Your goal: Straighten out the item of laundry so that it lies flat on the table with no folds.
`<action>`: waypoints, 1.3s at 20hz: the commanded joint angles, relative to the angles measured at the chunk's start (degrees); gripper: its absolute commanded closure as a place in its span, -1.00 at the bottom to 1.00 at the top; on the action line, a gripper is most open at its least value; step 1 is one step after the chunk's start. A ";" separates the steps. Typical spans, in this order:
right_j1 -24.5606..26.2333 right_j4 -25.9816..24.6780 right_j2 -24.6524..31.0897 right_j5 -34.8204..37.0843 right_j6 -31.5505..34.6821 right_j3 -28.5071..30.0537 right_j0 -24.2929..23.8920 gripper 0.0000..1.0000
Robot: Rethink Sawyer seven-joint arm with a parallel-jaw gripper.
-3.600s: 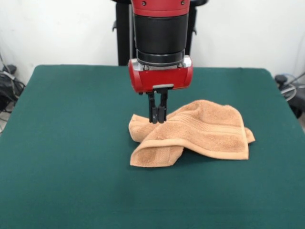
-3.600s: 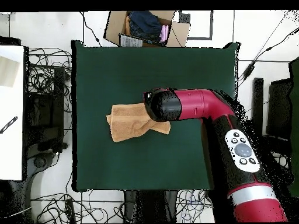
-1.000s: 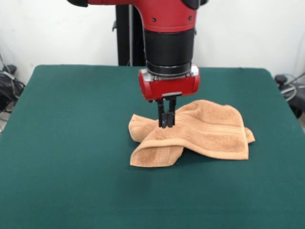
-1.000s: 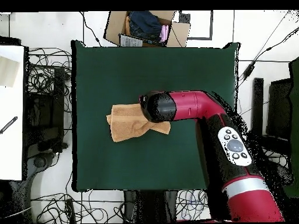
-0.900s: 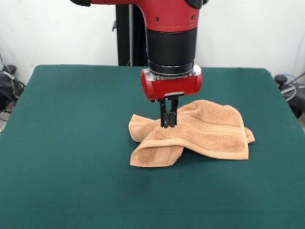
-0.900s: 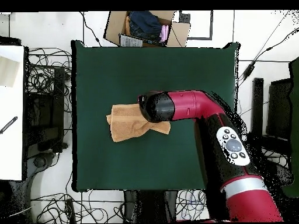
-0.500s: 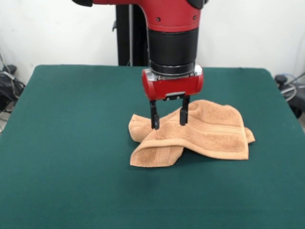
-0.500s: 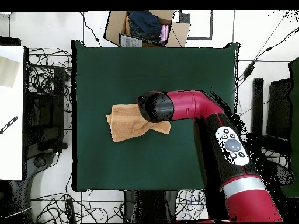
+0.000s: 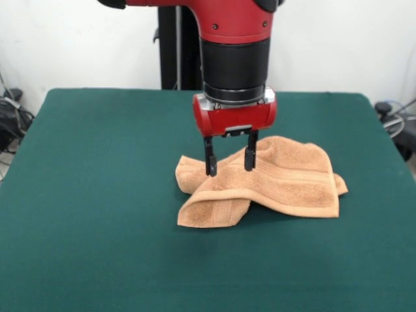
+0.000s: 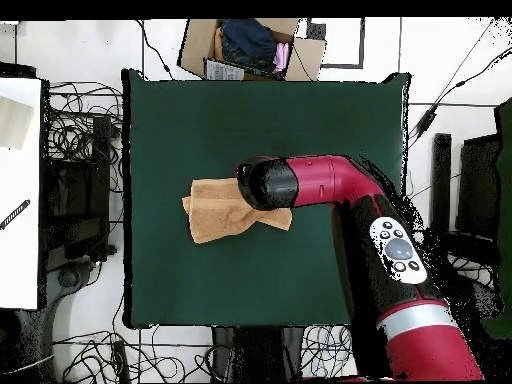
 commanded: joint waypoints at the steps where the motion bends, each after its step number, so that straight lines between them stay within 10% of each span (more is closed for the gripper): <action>1: 0.65 -1.44 -1.17 0.44 2.41 2.72 0.99 -1.00; 26: 3.29 0.99 -3.47 5.89 3.87 -2.54 4.22 -1.00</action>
